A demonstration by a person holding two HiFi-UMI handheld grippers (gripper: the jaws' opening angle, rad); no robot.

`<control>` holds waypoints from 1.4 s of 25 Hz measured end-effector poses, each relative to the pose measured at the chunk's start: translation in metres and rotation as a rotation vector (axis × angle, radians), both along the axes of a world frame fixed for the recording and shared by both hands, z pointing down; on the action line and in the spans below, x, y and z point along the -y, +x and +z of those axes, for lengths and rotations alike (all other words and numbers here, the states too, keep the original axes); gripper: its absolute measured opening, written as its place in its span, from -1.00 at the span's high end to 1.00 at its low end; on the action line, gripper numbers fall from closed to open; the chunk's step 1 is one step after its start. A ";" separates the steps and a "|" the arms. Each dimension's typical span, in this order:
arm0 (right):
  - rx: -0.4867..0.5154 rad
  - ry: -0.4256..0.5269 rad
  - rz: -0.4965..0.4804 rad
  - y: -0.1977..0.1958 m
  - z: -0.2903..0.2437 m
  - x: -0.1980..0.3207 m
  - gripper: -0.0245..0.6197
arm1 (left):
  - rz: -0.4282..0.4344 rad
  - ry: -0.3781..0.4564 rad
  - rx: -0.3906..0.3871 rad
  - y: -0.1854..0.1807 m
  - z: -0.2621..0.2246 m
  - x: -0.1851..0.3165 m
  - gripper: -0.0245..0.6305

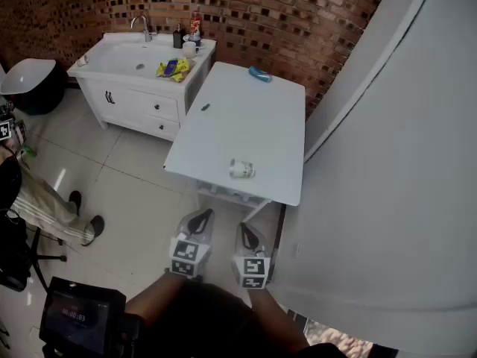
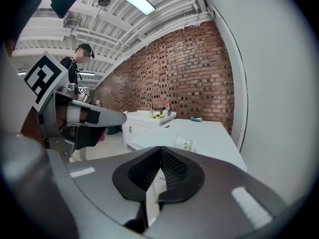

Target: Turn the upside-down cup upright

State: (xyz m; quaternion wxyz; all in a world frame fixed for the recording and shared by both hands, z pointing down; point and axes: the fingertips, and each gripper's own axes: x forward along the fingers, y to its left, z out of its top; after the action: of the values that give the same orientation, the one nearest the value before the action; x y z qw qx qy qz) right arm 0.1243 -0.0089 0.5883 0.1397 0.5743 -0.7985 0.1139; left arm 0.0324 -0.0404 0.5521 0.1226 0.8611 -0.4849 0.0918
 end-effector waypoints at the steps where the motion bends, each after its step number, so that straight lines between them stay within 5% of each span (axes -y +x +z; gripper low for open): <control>1: -0.007 -0.005 -0.002 -0.002 0.002 0.008 0.88 | 0.000 -0.002 -0.001 -0.002 0.001 0.009 0.92; 19: -0.120 -0.081 0.004 -0.018 0.024 0.103 0.88 | 0.037 -0.002 -0.049 -0.025 0.001 0.125 0.92; 35: -0.150 -0.146 0.006 -0.023 0.044 0.119 0.88 | 0.057 -0.017 -0.083 -0.031 0.014 0.137 0.92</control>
State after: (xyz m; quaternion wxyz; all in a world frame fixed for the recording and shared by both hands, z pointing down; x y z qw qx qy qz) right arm 0.1008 -0.1276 0.6323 0.2399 0.5721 -0.7736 0.1290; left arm 0.0010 -0.1775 0.5661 0.1472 0.8765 -0.4540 0.0634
